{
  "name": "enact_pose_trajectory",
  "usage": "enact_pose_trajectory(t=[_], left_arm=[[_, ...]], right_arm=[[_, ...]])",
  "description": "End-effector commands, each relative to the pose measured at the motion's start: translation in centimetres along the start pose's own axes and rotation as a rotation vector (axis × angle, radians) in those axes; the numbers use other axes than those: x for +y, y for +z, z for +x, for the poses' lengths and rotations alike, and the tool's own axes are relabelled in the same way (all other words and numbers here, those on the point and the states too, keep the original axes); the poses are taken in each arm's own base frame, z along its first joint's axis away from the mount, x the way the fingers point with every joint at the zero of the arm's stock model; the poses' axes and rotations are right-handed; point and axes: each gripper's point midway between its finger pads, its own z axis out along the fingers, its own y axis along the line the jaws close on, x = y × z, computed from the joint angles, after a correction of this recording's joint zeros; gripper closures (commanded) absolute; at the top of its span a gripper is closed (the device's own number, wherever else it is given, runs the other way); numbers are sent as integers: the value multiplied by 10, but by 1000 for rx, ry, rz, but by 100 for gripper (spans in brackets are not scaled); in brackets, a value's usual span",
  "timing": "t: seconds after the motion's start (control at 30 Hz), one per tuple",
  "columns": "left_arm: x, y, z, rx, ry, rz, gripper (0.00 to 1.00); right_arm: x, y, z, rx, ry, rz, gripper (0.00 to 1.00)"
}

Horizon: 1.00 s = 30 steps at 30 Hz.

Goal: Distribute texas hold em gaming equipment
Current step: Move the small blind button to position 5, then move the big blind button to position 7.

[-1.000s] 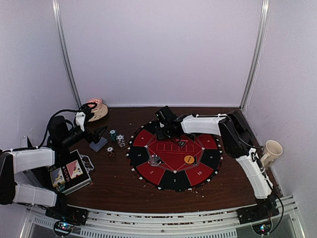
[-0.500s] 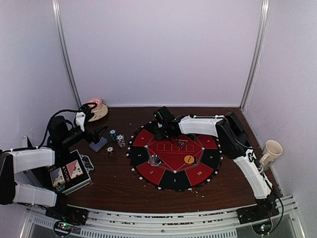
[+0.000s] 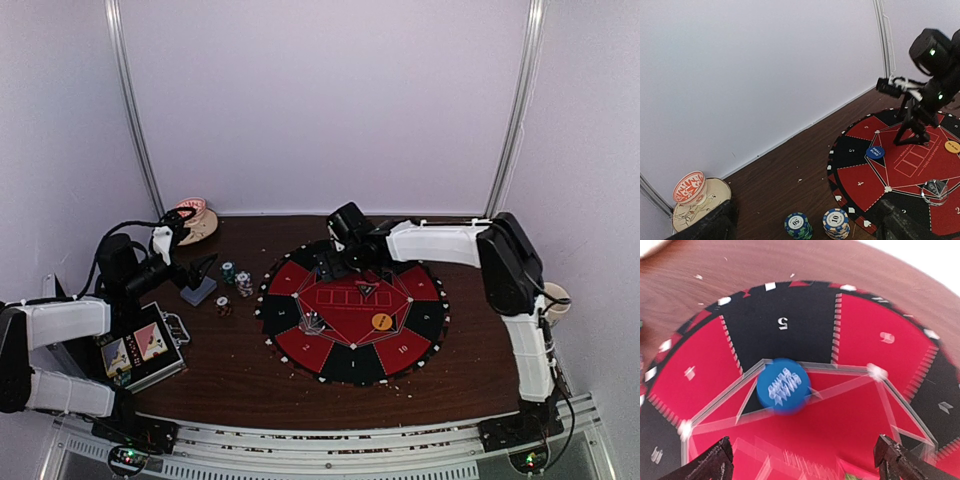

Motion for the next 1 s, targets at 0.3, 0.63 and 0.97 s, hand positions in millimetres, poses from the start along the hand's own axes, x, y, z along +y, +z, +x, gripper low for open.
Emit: enact_pose_trajectory(t=[0.3, 0.63, 0.97], left_arm=[[0, -1, -12, -51, 34, -9, 2], [2, 2, -9, -43, 37, -17, 2], [1, 1, -10, -46, 37, -13, 2]], right_arm=[[-44, -98, 101, 57, -4, -30, 0], [-31, -77, 142, 129, -32, -76, 1], [-31, -63, 159, 171, -25, -60, 9]])
